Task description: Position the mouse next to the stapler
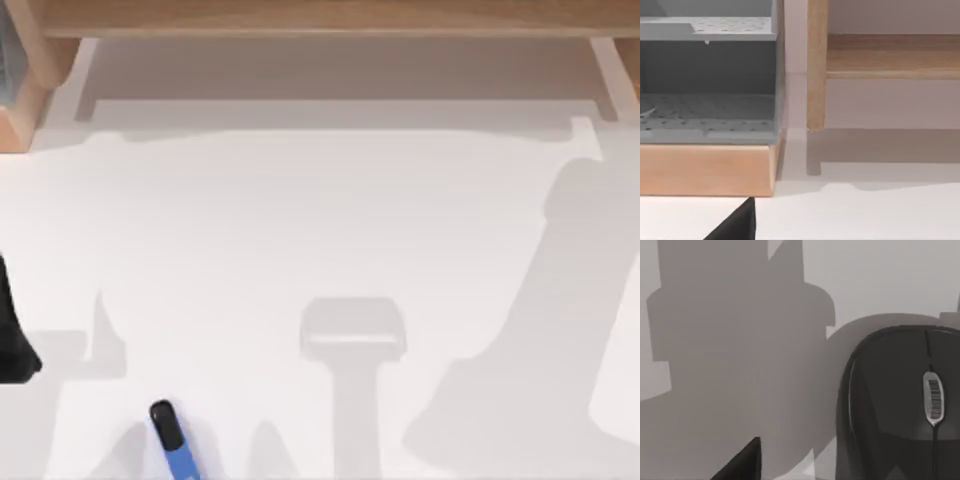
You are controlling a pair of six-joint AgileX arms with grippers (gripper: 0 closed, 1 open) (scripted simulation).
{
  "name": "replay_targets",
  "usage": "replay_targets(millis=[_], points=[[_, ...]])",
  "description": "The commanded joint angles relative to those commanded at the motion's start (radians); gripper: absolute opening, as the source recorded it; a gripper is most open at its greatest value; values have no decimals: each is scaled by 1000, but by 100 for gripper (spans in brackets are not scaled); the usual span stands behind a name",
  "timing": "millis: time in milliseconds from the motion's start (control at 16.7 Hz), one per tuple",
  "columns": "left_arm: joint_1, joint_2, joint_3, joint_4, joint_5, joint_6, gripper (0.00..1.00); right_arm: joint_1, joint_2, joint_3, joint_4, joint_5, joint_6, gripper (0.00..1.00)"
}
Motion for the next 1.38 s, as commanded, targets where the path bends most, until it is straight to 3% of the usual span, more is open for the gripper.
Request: replay_targets(millis=[660,1380], points=[[0,0,0,0,0,0,100,0,0,0,0,0,0,2],[0,0,0,0,0,0,100,-3,-24,4,-9,3,9,0]])
